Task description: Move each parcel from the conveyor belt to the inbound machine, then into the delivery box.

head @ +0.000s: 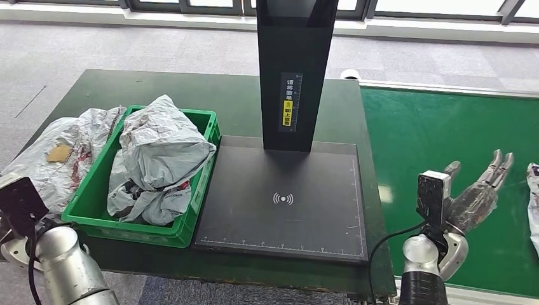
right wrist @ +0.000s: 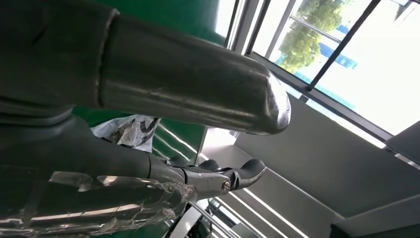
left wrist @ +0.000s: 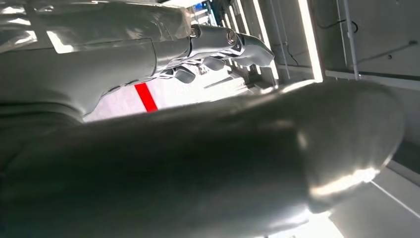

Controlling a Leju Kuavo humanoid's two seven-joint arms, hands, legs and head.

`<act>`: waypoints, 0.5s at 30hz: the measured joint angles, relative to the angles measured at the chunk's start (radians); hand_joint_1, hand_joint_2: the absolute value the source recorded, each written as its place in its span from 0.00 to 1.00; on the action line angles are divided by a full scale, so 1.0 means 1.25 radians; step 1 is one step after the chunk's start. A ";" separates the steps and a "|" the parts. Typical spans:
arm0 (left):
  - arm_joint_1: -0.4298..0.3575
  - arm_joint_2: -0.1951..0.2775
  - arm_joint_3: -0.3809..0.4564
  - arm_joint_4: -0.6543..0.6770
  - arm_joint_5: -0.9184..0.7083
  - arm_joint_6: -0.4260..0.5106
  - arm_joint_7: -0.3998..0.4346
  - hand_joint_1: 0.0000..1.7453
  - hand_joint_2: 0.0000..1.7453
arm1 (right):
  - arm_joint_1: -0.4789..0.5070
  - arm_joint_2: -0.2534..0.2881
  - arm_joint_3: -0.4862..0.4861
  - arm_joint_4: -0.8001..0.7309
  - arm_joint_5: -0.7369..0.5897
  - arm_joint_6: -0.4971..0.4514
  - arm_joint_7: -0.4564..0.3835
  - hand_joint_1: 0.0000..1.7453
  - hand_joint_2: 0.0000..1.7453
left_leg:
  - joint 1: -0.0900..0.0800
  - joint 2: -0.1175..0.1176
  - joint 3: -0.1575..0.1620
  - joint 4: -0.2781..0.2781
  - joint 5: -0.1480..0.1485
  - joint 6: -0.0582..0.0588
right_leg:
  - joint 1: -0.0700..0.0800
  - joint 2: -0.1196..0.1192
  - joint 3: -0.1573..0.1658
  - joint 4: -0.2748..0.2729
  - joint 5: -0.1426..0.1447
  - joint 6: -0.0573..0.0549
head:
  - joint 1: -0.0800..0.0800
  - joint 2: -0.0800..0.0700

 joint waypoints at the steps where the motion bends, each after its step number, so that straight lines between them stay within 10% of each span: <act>1: 0.004 -0.001 -0.010 0.001 0.049 0.000 -0.011 0.00 0.00 | 0.000 0.000 0.000 0.002 0.010 -0.003 0.004 0.00 0.00 | 0.000 0.000 0.000 0.000 0.000 0.000 | 0.000 0.000 0.000 0.000 0.000 0.000 | 0.000 0.000; 5: 0.020 -0.006 -0.068 0.005 0.175 -0.003 -0.029 0.00 1.00 | -0.001 -0.002 0.000 0.010 0.039 -0.009 0.017 0.00 0.00 | 0.000 0.000 0.000 0.000 0.000 0.000 | 0.000 0.000 0.000 0.000 0.000 0.000 | 0.000 0.000; 6: 0.024 -0.007 -0.081 0.004 0.198 -0.013 -0.031 0.00 1.00 | -0.001 -0.003 -0.001 0.011 0.059 -0.009 0.026 0.00 0.00 | 0.000 0.000 0.000 0.000 0.000 0.000 | 0.000 0.000 0.000 0.000 0.000 0.000 | 0.000 0.000; 10: 0.059 0.000 -0.197 -0.013 0.398 -0.146 -0.024 0.00 1.00 | -0.017 -0.010 -0.043 0.024 0.257 -0.010 0.085 0.00 1.00 | 0.000 0.000 0.000 0.000 0.000 0.000 | 0.000 0.000 0.000 0.000 0.000 0.000 | 0.000 0.000; 15: 0.138 0.028 -0.369 -0.070 0.562 -0.334 0.013 0.00 1.00 | -0.081 -0.063 -0.151 0.113 0.567 -0.010 0.285 0.00 1.00 | -0.001 -0.001 -0.001 0.001 0.000 0.001 | -0.001 -0.001 0.000 0.000 0.001 0.001 | 0.000 0.000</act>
